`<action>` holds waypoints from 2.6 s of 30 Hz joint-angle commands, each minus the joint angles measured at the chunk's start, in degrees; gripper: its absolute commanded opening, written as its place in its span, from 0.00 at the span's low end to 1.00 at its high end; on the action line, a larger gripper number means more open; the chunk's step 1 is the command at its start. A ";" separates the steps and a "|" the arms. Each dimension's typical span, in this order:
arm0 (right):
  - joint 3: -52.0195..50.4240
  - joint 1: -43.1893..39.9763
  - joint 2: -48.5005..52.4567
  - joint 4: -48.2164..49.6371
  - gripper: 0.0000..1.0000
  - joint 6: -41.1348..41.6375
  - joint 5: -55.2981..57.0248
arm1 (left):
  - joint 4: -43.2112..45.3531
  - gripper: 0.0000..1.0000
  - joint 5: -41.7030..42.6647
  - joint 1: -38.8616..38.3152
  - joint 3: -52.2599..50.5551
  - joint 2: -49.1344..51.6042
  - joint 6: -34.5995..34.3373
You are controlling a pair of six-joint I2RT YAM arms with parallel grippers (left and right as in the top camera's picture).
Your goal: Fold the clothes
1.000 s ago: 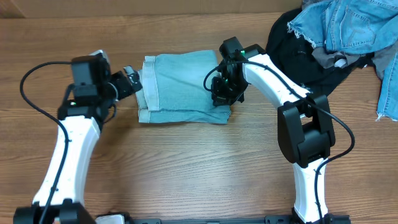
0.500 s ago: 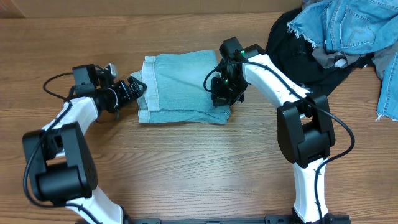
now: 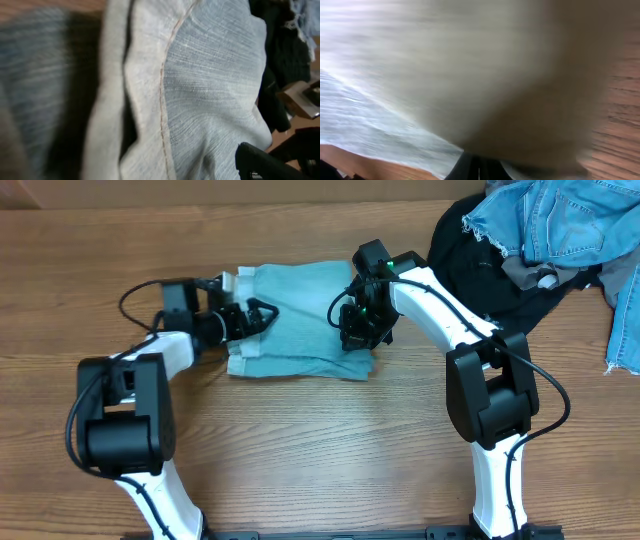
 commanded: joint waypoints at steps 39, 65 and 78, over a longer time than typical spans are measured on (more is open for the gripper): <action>8.94 -9.70 -21.18 -10.95 0.04 -1.46 5.68 | -18.10 0.04 -53.70 24.50 3.34 -23.30 -45.59; 8.94 -9.68 -21.18 -8.90 0.04 1.44 5.51 | 2.69 0.04 -33.03 26.95 3.37 -2.67 -51.80; 8.94 -8.98 -21.18 -9.35 0.04 1.55 5.53 | 0.55 0.04 -44.94 24.52 3.37 -2.67 -61.61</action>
